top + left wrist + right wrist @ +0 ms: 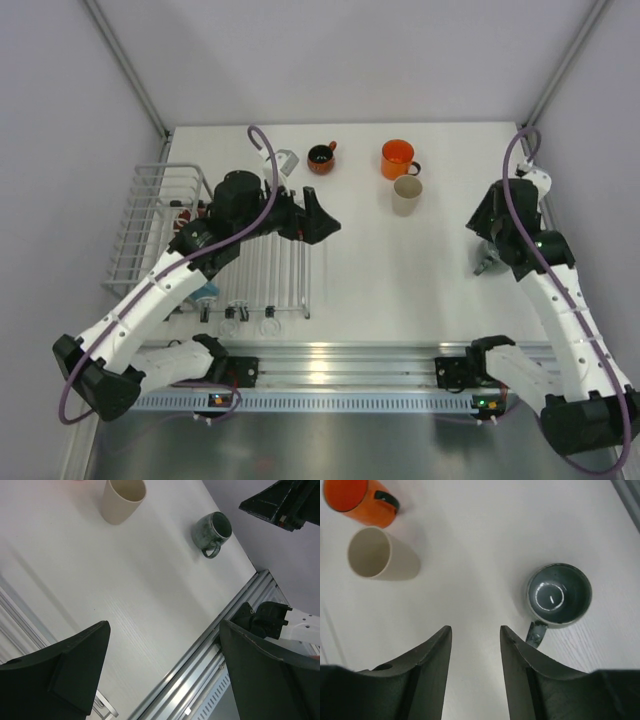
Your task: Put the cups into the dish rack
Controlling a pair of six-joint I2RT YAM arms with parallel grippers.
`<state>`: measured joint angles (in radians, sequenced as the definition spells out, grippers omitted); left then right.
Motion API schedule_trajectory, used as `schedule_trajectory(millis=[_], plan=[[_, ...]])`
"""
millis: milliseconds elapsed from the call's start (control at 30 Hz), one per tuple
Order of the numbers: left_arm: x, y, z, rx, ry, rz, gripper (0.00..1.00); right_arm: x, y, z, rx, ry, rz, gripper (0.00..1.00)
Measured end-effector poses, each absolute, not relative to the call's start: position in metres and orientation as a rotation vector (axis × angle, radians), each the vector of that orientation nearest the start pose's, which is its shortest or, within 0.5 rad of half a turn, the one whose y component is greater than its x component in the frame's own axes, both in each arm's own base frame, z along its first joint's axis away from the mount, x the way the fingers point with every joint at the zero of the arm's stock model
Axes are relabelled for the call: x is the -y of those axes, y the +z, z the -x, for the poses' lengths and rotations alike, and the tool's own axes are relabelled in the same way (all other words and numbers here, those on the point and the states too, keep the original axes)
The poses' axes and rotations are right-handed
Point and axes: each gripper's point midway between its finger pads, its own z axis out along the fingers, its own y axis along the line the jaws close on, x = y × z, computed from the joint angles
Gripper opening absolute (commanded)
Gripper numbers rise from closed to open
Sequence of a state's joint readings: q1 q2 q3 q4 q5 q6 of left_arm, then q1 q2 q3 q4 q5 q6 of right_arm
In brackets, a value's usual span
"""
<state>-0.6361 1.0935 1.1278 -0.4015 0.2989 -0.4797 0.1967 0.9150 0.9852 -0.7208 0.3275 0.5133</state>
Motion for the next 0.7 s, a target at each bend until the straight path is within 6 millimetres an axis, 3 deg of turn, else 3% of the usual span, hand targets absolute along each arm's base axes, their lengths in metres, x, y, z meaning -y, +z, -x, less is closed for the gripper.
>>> schedule_trajectory(millis=[167,400,700], plan=[[0.259,0.298,-0.236,-2.007,-0.992,-0.397,0.96,0.017,0.206,-0.276,-2.168,-0.08,-0.711,0.4],[0.256,0.299,-0.234,-1.987,-0.974,-0.417,0.96,0.053,0.154,-0.272,-2.309,-0.233,-1.006,0.39],[0.239,0.321,-0.228,-1.904,-0.929,-0.4,0.96,0.061,0.133,-0.281,-2.28,-0.237,-1.169,0.4]])
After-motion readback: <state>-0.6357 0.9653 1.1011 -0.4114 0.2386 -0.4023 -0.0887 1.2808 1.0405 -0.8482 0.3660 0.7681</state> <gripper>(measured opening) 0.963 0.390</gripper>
